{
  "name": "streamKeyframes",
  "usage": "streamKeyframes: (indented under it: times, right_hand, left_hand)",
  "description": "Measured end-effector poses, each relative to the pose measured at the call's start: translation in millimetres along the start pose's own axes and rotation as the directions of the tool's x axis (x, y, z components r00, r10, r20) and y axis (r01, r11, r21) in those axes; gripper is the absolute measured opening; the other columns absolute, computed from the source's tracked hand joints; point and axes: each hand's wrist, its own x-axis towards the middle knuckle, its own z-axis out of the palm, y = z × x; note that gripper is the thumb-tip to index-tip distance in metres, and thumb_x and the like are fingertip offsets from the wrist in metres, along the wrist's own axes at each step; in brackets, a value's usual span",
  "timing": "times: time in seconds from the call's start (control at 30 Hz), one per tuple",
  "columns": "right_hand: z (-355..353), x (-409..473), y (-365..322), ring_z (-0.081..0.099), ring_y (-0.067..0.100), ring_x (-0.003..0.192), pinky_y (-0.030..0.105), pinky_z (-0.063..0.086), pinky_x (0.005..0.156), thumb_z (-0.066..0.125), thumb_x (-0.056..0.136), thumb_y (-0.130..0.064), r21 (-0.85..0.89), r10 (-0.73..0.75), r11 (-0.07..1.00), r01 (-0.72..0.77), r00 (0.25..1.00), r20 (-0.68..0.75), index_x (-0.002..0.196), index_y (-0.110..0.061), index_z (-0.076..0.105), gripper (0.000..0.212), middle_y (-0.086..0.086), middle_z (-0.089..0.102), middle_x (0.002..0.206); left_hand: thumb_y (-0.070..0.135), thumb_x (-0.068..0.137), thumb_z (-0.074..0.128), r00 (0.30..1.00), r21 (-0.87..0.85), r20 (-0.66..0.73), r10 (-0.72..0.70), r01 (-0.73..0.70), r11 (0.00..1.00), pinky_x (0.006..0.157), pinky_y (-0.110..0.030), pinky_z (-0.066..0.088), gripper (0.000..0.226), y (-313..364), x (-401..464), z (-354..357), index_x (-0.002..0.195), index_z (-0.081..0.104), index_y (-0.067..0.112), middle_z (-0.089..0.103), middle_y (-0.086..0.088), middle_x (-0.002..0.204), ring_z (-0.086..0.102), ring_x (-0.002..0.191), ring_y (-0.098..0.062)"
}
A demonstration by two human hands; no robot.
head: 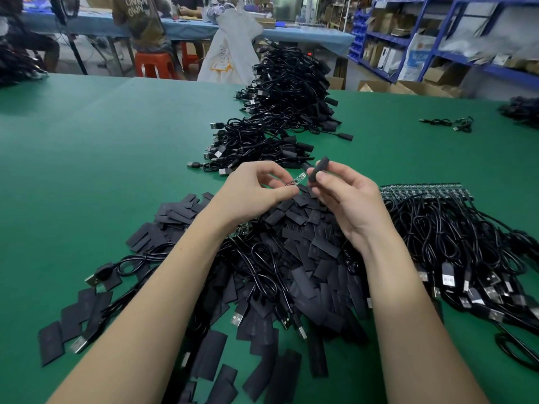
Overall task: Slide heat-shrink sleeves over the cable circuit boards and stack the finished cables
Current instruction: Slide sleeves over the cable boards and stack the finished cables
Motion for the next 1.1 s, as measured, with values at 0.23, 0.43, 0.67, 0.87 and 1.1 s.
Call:
streamKeyframes:
  times: [0.23,0.43,0.67,0.87,1.1]
  right_hand:
    - [4.2,-4.3,-4.4,0.073,0.017,0.092,0.021,0.058,0.082,0.065,0.093,0.003,0.21,0.052,0.976,-0.053,0.999,0.013,0.103,-0.005,0.071,0.014,0.01,0.077,0.097]
    - [4.2,-5.9,-4.9,0.074,0.013,0.092,0.022,0.058,0.086,0.064,0.094,0.003,0.19,0.027,0.981,-0.032,0.999,0.027,0.104,-0.005,0.07,0.014,0.008,0.077,0.096]
    - [3.4,-6.4,-4.1,0.073,0.015,0.098,0.022,0.057,0.086,0.064,0.094,0.002,0.173,0.016,0.985,-0.024,0.999,0.049,0.105,-0.006,0.069,0.014,0.01,0.077,0.102]
    - [1.0,-4.3,-2.5,0.074,0.016,0.096,0.022,0.058,0.084,0.064,0.094,0.002,0.13,0.008,0.991,-0.018,0.997,0.074,0.105,-0.006,0.07,0.015,0.01,0.078,0.101]
    - [-1.0,-3.1,0.7,0.075,0.015,0.095,0.02,0.057,0.08,0.063,0.094,0.002,0.12,0.085,0.987,-0.105,0.983,0.162,0.113,-0.003,0.067,0.02,0.01,0.078,0.103]
  left_hand:
    - [0.027,0.083,0.083,1.0,-0.042,0.011,0.013,-0.013,0.999,0.075,-0.034,0.05,0.012,-1.1,-0.1,-0.2,0.09,0.075,0.021,0.073,0.0,0.077,0.059,0.07,-0.014]
    - [0.026,0.084,0.083,1.0,-0.035,0.014,0.014,-0.013,0.999,0.076,-0.031,0.052,0.011,-3.6,0.9,0.1,0.09,0.077,0.019,0.073,0.006,0.073,0.062,0.068,-0.009]
    - [0.026,0.084,0.083,1.0,-0.046,0.014,0.02,-0.019,0.999,0.073,-0.028,0.049,0.01,-4.3,1.3,-0.1,0.089,0.076,0.021,0.072,0.008,0.072,0.061,0.067,-0.009]
    - [0.022,0.085,0.082,0.998,-0.043,0.02,0.055,-0.054,0.998,0.071,-0.025,0.048,0.01,-3.5,0.6,-1.2,0.092,0.077,0.017,0.069,0.005,0.073,0.059,0.068,-0.009]
    - [0.021,0.086,0.08,0.995,-0.038,0.038,0.088,-0.086,0.996,0.077,-0.03,0.052,0.009,-3.2,0.0,-1.1,0.093,0.078,0.017,0.072,-0.002,0.079,0.061,0.072,-0.011]
